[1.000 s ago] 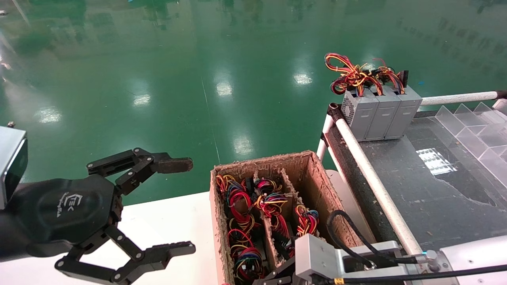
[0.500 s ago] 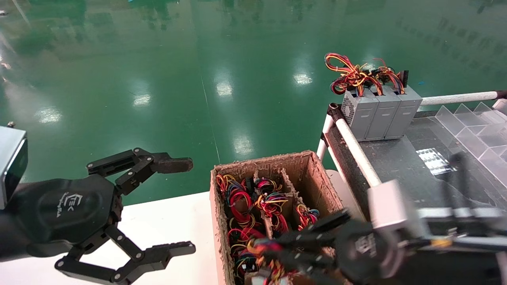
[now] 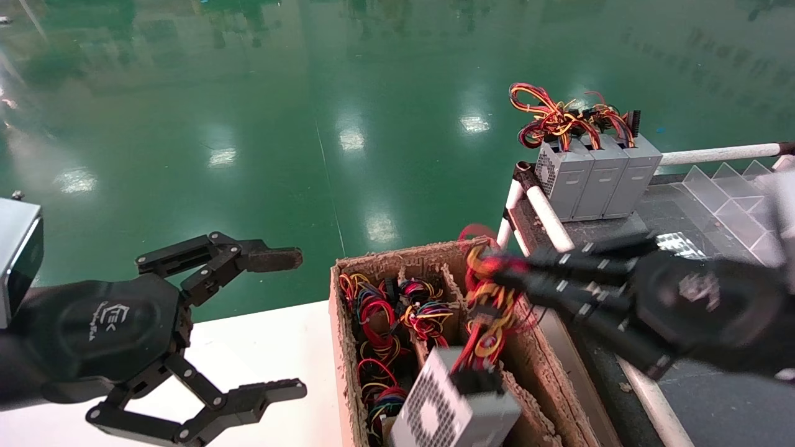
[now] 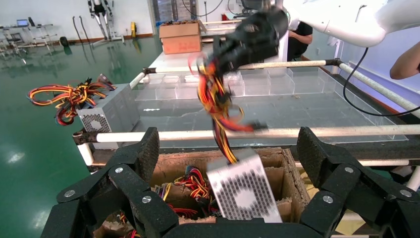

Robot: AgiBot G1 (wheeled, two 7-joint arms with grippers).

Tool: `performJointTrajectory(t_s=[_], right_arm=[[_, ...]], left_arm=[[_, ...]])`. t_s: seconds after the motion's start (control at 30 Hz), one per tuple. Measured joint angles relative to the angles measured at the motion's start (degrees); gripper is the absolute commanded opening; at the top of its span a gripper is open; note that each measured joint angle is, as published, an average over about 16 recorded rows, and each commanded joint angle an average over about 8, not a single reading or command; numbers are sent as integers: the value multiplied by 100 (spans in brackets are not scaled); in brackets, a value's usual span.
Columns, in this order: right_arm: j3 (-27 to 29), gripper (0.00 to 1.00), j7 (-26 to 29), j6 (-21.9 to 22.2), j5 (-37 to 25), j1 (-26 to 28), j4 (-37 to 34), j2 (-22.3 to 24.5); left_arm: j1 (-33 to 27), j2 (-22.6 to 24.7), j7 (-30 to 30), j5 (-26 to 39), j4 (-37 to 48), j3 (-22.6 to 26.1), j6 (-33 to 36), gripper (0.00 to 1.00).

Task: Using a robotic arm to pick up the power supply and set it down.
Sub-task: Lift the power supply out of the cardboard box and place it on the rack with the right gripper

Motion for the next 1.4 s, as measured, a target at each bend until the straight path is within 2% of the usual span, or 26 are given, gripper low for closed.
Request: performJointTrajectory(t_s=[0.27,0.7,1.4], right_arm=[[275,0,-300,276,5,310,-360,151],[285,0,-748,872,-775,1059,-1200,316],[129,0,-1398,684,-1366,1671,-3134,461]], left_arm=[[0,0,0,0,0,0,0,100],[0,0,0,-1,0,1,0,100],[0,-1,1,-1,0,2,-1,100]])
